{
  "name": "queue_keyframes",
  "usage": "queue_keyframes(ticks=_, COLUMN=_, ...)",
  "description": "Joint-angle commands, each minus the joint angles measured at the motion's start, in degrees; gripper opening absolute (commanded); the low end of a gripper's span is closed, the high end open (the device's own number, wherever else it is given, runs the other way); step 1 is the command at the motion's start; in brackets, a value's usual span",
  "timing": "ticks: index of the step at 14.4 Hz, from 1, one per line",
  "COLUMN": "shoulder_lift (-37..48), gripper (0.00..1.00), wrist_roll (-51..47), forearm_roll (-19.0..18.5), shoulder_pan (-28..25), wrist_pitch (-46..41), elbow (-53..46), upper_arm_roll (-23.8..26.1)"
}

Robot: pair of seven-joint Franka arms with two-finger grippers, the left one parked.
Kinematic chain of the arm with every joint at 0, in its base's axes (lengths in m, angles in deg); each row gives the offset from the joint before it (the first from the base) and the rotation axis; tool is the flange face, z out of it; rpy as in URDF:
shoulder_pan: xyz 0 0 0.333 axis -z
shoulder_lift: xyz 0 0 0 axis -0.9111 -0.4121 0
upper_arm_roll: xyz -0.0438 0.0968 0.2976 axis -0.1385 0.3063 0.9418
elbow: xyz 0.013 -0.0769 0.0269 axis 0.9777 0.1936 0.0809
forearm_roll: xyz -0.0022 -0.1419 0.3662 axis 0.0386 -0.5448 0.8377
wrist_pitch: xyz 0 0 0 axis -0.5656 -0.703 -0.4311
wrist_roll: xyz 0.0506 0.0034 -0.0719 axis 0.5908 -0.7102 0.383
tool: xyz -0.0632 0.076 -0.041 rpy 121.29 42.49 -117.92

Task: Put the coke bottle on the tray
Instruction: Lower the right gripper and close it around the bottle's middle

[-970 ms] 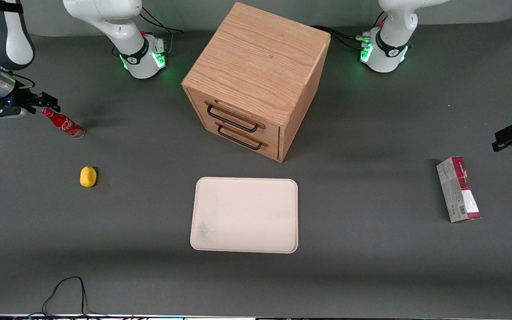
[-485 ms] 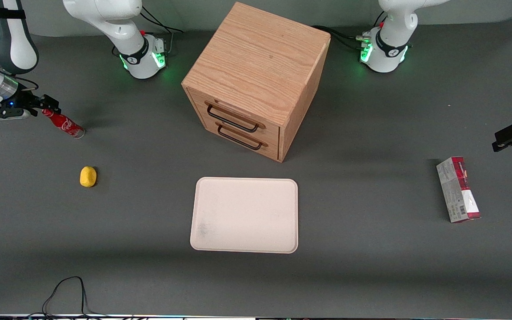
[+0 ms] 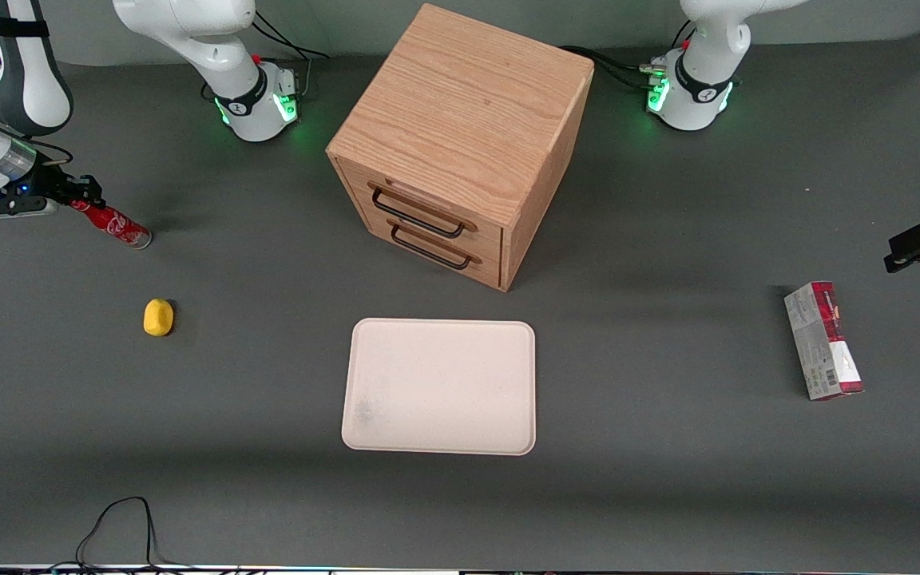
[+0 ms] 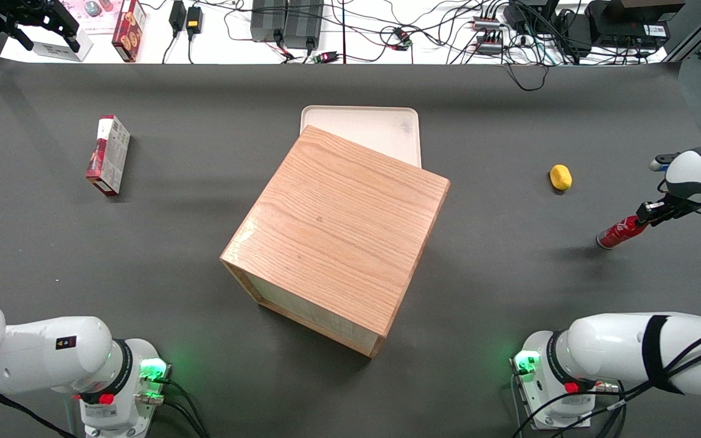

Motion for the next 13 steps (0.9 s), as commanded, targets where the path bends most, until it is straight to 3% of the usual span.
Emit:
queue_keyframes(ticks=1, shoulder_lift=0.1, gripper=0.05, wrist_roll=1.1, forearm_roll=1.5, shoulder_pan=-1.5, wrist_pitch=0.3, elbow=-0.4, upper_arm_roll=-0.5)
queue_keyframes(ticks=5, shoulder_lift=0.7, gripper=0.0, wrist_roll=0.4, forearm_roll=2.5, shoulder_pan=-2.5, wrist_pitch=-1.6, elbow=-1.1, upper_arm_roll=0.4)
queue_keyframes(ticks=7, shoulder_lift=0.9, gripper=0.0, wrist_roll=-0.4, forearm_roll=3.5, shoulder_pan=-2.6, wrist_pitch=-6.9, elbow=-4.2, upper_arm_roll=3.2)
queue_keyframes(ticks=10, shoulder_lift=0.8, gripper=0.0, wrist_roll=-2.8, forearm_roll=8.7, shoulder_pan=-2.6, wrist_pitch=-18.7, elbow=-13.6, upper_arm_roll=11.4)
queue_keyframes(ticks=13, shoulder_lift=-3.2, gripper=0.0, wrist_roll=-9.1, forearm_roll=10.6, shoulder_pan=-2.6, wrist_pitch=-31.2, elbow=-28.0, upper_arm_roll=21.4)
